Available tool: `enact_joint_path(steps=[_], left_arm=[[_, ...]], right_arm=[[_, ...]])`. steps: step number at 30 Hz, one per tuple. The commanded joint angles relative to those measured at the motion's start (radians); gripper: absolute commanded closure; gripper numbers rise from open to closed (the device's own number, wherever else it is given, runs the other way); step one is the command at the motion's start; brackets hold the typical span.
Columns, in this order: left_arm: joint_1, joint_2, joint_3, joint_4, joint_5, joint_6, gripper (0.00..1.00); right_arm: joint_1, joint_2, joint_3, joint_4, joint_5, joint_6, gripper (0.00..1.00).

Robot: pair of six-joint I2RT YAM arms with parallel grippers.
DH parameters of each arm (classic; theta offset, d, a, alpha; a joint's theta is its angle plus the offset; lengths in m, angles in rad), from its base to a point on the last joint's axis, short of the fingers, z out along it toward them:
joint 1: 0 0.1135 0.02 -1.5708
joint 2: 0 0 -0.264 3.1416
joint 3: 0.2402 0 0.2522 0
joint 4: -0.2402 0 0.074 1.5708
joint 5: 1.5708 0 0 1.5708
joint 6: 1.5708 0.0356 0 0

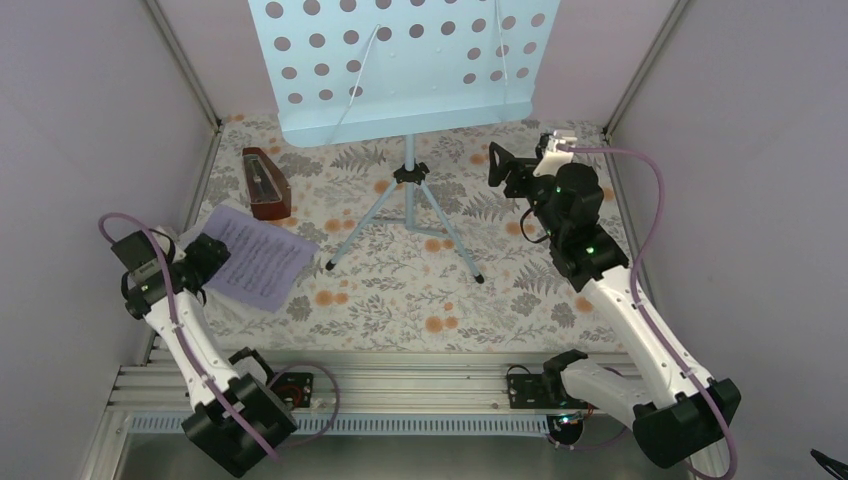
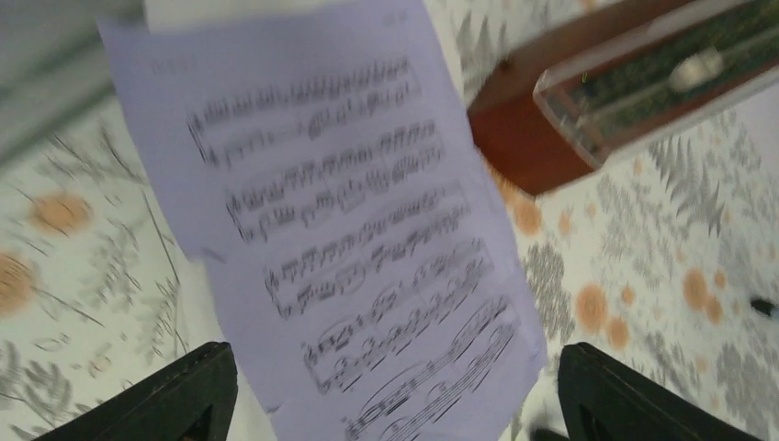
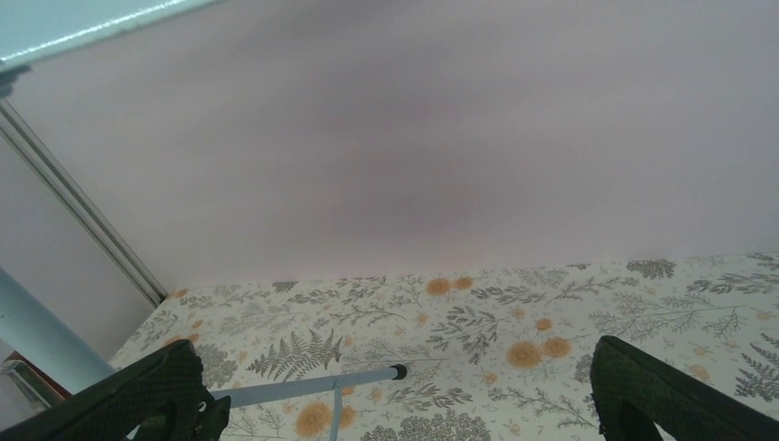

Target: Pack up the instrument practice props

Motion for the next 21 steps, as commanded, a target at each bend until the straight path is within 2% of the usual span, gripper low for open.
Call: enact_joint_path(steps=[1, 5, 8, 13, 17, 21], left_arm=[[-0.04, -0.06, 0.1, -0.044, -0.205, 0.029, 0.1], [-0.07, -0.083, 0.141, -0.045, -0.223, 0.059, 0.07], [-0.131, -0.132, 0.162, -0.001, -0.154, 0.094, 0.07], [-0.286, -0.115, 0.148, 0.077, -0.018, 0.127, 0.12], [-0.437, -0.126, 0.092, 0.257, 0.052, 0.083, 0.12], [-0.595, -0.044, 0.117, 0.452, 0.05, 0.068, 0.12]], right_arm=[[-0.005, -0.022, 0.002, 0.003, 0.033, 0.01, 0.0], [-0.005, -0.038, -0.016, 0.004, 0.015, 0.016, 0.0], [-0.006, -0.052, -0.073, 0.045, -0.052, 0.011, 0.0], [-0.006, -0.009, -0.205, 0.179, -0.359, -0.012, 0.02], [0.0, 0.069, -0.313, 0.39, -0.665, -0.057, 0.07], [0.021, 0.172, -0.311, 0.459, -0.709, -0.12, 0.09]])
